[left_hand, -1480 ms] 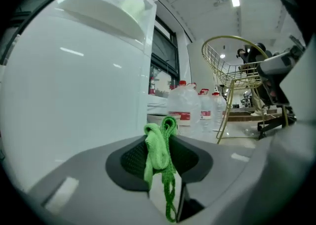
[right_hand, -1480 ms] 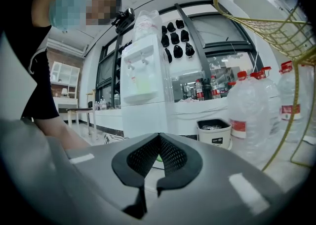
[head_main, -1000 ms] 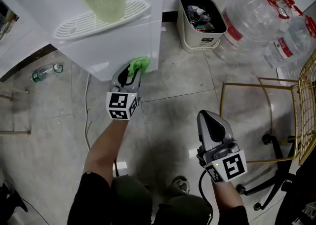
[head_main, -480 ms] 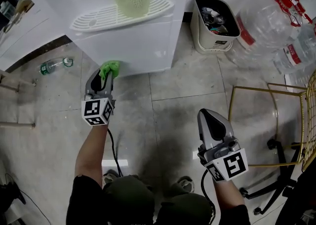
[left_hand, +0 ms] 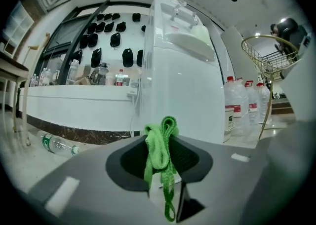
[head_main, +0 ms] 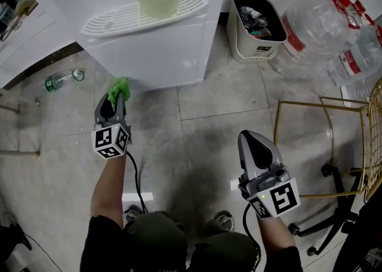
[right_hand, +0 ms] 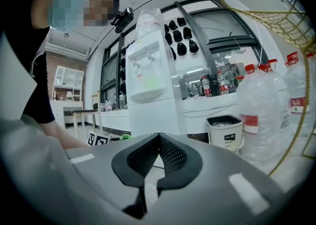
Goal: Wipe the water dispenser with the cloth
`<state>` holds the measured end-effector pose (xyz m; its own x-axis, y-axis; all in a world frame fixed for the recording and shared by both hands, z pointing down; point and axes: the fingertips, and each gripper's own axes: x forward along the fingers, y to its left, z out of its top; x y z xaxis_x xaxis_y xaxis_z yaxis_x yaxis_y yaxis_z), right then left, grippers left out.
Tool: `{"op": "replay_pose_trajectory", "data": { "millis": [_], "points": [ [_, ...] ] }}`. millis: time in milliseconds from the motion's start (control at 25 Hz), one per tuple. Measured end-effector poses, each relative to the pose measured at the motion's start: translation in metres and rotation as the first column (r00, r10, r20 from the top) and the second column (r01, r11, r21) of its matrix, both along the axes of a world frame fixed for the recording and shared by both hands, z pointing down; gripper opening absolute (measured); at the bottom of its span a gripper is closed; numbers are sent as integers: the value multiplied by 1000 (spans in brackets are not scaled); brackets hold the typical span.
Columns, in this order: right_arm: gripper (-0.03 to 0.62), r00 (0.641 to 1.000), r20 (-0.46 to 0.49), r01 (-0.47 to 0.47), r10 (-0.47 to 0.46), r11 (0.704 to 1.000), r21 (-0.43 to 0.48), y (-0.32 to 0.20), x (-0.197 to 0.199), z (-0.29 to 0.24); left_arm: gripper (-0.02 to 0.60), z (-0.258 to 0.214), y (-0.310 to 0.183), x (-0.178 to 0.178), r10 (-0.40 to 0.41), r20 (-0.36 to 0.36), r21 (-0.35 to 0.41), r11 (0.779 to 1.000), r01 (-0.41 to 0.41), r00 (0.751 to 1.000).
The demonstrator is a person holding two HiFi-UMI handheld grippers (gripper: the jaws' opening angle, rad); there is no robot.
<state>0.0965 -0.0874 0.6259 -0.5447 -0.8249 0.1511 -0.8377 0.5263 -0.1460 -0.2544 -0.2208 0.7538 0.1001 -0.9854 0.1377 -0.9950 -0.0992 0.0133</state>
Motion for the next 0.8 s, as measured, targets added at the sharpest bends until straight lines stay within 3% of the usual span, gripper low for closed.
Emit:
{"op": "replay_pose_trajectory", "data": {
  "millis": [160, 360, 600, 800],
  "points": [
    [5, 1000, 6, 2, -2, 1000, -8, 2, 4, 3, 118, 2, 7, 63, 136, -40, 21, 991, -135, 990],
    [5, 1000, 3, -12, 12, 1000, -24, 3, 16, 7, 118, 21, -10, 166, 315, -101, -21, 948, -319, 944],
    [5, 998, -15, -60, 59, 998, -36, 9, 45, 10, 118, 50, -28, 253, 431, -89, -87, 895, -438, 898],
    [5, 995, -34, -97, 95, 994, -55, 18, 67, 14, 119, 69, -49, 281, 419, -79, -127, 896, -426, 904]
  ]
}}
